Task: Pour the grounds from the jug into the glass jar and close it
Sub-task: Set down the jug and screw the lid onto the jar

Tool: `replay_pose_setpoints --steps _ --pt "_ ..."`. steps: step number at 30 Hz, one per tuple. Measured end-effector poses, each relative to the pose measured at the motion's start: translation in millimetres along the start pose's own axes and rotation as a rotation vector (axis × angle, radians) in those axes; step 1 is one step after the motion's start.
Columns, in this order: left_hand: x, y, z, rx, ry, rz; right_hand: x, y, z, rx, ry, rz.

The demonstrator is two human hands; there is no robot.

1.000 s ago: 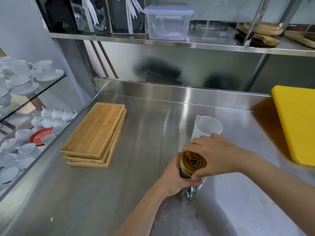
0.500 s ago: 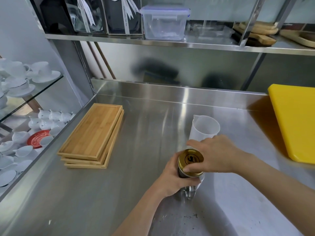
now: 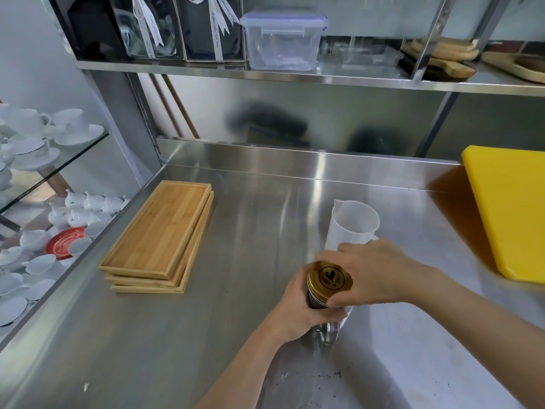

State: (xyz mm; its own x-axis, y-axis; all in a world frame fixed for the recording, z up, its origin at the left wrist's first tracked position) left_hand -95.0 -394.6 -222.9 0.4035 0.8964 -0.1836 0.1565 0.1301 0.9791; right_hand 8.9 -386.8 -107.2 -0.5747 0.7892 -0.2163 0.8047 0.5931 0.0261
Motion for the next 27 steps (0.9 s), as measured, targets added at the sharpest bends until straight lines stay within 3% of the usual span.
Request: replay_pose_setpoints --steps 3,8,14,19,24,27 --pt "-1.6 -1.8 0.3 -0.041 -0.005 -0.010 0.3 1.2 -5.3 -0.097 0.083 0.046" --pt "-2.4 1.5 0.0 -0.013 -0.010 0.004 -3.3 -0.2 1.1 0.043 -0.068 -0.038" --pt "-2.8 0.7 -0.3 -0.030 0.003 -0.003 -0.2 4.8 -0.9 -0.028 0.032 0.047" --pt "-2.9 3.4 0.2 -0.013 -0.014 0.008 -3.1 -3.4 0.7 0.053 -0.077 -0.084" --pt "-3.3 2.7 -0.2 -0.016 0.004 0.002 0.8 4.7 -1.8 -0.062 0.021 0.017" --pt "-3.3 5.5 0.0 -0.004 -0.012 0.012 -0.4 1.1 2.5 -0.047 0.004 -0.061"
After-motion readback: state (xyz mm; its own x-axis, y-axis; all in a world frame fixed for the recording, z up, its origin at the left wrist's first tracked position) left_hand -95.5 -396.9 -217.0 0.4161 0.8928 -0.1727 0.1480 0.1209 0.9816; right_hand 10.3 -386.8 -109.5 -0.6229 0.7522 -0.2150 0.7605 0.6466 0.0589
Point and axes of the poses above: each hand's wrist, its own x-axis towards the middle knuckle, its own z-axis out of the palm, y = z × x, the point moved 5 cm from there along x, towards the middle knuckle, and after that the axes turned 6 degrees about -z, right-handed, at the moved point
